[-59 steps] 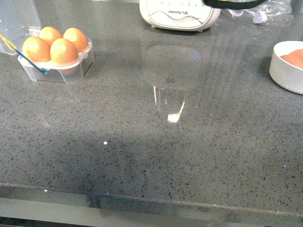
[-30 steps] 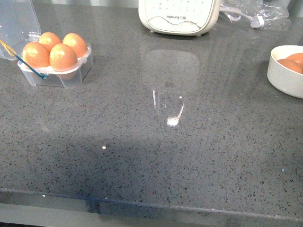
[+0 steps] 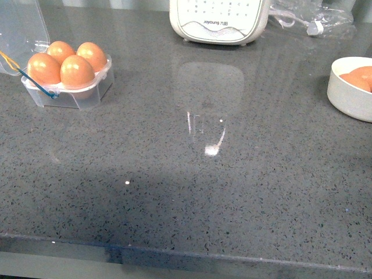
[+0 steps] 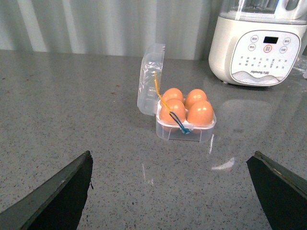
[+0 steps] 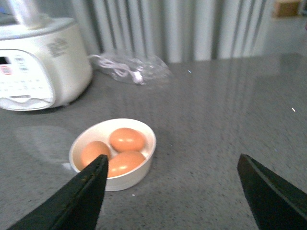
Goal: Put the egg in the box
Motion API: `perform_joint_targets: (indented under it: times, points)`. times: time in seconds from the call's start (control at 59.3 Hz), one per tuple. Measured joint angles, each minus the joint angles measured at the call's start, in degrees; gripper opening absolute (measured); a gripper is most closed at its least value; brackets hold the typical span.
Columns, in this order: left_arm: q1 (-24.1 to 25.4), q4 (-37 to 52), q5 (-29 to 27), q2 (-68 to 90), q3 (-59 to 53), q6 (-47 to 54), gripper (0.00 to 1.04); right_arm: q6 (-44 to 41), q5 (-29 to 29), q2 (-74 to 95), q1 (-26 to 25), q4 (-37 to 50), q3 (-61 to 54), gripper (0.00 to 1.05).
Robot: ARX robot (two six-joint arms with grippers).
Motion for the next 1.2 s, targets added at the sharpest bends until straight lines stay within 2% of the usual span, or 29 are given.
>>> perform_joint_targets:
  times: [0.135, 0.422, 0.489, 0.573, 0.658, 0.742, 1.197]
  points:
    - [0.0, 0.0, 0.02, 0.0, 0.0, 0.0, 0.98, -2.03, 2.08, -7.56, 2.86, -1.55, -3.67, 0.49]
    - [0.0, 0.0, 0.0, 0.0, 0.0, 0.0, 0.98, -2.62, 6.38, -15.47, 7.34, -6.38, -6.88, 0.03]
    - [0.0, 0.0, 0.02, 0.0, 0.0, 0.0, 0.98, -2.69, 7.3, -17.59, 8.31, -7.8, -7.54, 0.03]
    - [0.0, 0.0, 0.02, 0.0, 0.0, 0.0, 0.98, -2.67, 12.72, -20.31, 12.17, -9.97, -8.22, 0.03]
    - [0.0, 0.0, 0.02, 0.0, 0.0, 0.0, 0.98, -2.71, 13.05, -22.29, 14.36, -11.17, -8.94, 0.03]
    - [0.0, 0.0, 0.0, 0.0, 0.0, 0.0, 0.98, -2.71, 13.2, -23.32, 14.64, -9.94, -10.51, 0.03]
    - [0.0, 0.0, 0.0, 0.0, 0.0, 0.0, 0.98, -2.71, 13.46, -34.8, 14.64, -21.16, -10.54, 0.03]
